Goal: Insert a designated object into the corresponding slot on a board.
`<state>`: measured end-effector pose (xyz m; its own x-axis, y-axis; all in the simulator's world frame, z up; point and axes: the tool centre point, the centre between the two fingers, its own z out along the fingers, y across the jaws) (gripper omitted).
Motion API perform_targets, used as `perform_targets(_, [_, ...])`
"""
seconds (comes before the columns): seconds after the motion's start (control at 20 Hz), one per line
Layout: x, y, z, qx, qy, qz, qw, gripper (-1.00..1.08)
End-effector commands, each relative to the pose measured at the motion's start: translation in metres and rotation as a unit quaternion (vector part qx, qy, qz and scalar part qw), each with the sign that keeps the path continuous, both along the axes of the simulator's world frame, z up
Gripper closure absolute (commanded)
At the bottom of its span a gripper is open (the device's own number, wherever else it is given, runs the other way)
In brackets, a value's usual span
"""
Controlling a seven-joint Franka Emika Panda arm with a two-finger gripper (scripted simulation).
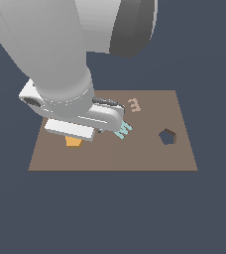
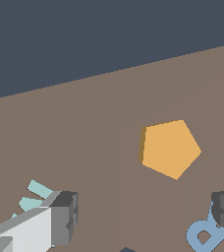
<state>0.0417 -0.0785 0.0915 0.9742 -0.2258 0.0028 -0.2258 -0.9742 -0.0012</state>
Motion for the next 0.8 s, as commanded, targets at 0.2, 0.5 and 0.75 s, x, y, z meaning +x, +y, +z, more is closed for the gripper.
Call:
perform_targets(0.2, [0.012, -0.030, -0.030, 0.000, 0.001, -0.038, 0.9993, -0.92])
perform_targets(0.5, [0.016, -0.042, -0.042, 0.000, 0.002, -0.053, 0.9986, -0.92])
perform_targets(0.75, [0.015, -0.043, -0.042, 0.000, 0.002, -0.053, 0.9986, -0.92])
